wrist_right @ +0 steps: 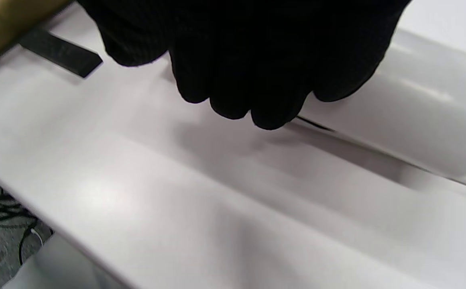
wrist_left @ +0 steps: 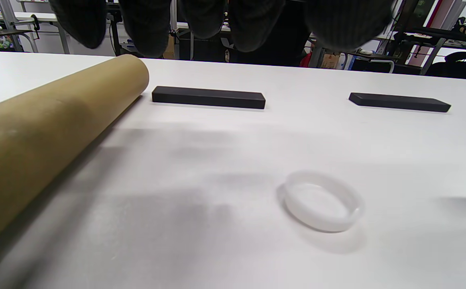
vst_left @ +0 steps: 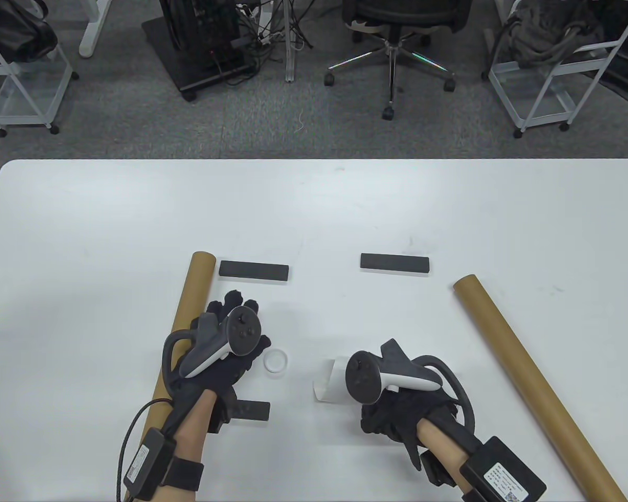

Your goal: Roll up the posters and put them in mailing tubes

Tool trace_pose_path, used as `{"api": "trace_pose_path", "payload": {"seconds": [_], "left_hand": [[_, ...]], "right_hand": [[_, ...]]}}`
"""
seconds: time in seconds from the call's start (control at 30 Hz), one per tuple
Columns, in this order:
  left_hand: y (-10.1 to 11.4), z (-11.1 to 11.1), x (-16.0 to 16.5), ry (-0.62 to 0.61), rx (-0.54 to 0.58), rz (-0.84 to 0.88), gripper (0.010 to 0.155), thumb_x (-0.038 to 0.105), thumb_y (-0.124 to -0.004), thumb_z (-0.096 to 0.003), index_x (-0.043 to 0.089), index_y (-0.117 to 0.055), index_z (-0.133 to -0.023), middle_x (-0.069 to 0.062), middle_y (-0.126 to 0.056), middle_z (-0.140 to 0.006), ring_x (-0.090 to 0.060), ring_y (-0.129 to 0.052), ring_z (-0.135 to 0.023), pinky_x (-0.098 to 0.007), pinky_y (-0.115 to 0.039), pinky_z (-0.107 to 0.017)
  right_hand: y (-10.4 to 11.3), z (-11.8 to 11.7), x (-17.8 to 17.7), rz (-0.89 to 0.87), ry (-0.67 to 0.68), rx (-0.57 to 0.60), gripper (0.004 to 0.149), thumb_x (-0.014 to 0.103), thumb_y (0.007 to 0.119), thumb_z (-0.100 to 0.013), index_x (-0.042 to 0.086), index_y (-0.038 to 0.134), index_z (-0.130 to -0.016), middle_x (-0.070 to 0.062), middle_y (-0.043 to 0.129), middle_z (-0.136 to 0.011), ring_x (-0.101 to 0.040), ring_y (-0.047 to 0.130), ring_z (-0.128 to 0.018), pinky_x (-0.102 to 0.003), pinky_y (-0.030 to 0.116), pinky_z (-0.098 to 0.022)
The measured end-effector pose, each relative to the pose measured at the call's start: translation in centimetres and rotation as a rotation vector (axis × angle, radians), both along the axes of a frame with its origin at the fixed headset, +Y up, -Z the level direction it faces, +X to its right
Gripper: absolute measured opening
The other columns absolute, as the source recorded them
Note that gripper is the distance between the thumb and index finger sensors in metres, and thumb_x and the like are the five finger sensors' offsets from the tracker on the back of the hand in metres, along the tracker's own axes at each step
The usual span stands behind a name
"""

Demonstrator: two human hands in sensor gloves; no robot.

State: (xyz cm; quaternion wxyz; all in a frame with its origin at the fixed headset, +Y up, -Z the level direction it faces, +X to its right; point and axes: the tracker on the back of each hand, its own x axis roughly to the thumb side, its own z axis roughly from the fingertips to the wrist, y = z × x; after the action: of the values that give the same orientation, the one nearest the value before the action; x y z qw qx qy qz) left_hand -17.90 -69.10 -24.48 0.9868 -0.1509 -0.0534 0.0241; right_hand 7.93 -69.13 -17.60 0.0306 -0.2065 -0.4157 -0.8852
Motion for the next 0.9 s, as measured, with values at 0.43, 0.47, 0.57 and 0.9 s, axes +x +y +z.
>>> {"api": "trace_pose_path", "payload": {"seconds": [0.43,0.47,0.57,0.9], "left_hand": [[-0.1,-0.1,-0.1,0.002,-0.013,0.016,0.075,0.058,-0.06,-0.0564,0.028,-0.042,-0.122,-0.008,-0.031,-0.134,-0.046,-0.048,-0.121,-0.066,-0.048,-0.084],[-0.1,-0.1,-0.1,0.002,-0.013,0.016,0.075,0.058,-0.06,-0.0563,0.028,-0.042,-0.122,-0.008,-0.031,-0.134,-0.046,-0.049,-0.121,-0.066,-0.048,-0.084],[-0.1,-0.1,-0.2,0.004,-0.019,0.017,0.075,0.058,-0.06,-0.0564,0.028,-0.042,-0.122,-0.008,-0.031,-0.134,-0.045,-0.049,-0.12,-0.066,-0.048,-0.084],[-0.2,-0.2,-0.4,0.016,-0.04,0.03,0.075,0.058,-0.059,-0.0565,0.028,-0.042,-0.123,-0.009,-0.032,-0.134,-0.046,-0.05,-0.12,-0.066,-0.048,-0.084]], "right_hand": [[-1.6,-1.6,2.4,0.049,-0.058,0.194,0.062,0.036,0.069,-0.052,0.008,0.058,-0.106,-0.022,0.068,-0.107,-0.048,0.076,-0.093,-0.066,0.063,-0.067],[-1.7,-1.8,2.6,0.065,-0.04,0.246,0.062,0.036,0.07,-0.052,0.008,0.057,-0.106,-0.021,0.067,-0.107,-0.047,0.076,-0.093,-0.066,0.063,-0.068],[-2.5,-2.2,3.1,0.107,0.004,0.366,0.061,0.035,0.072,-0.05,0.011,0.057,-0.104,-0.018,0.069,-0.107,-0.045,0.077,-0.093,-0.065,0.064,-0.068],[-4.8,-2.8,3.8,0.125,0.011,0.382,0.059,0.034,0.077,-0.047,0.015,0.062,-0.1,-0.013,0.074,-0.101,-0.038,0.083,-0.088,-0.063,0.066,-0.067]]}}
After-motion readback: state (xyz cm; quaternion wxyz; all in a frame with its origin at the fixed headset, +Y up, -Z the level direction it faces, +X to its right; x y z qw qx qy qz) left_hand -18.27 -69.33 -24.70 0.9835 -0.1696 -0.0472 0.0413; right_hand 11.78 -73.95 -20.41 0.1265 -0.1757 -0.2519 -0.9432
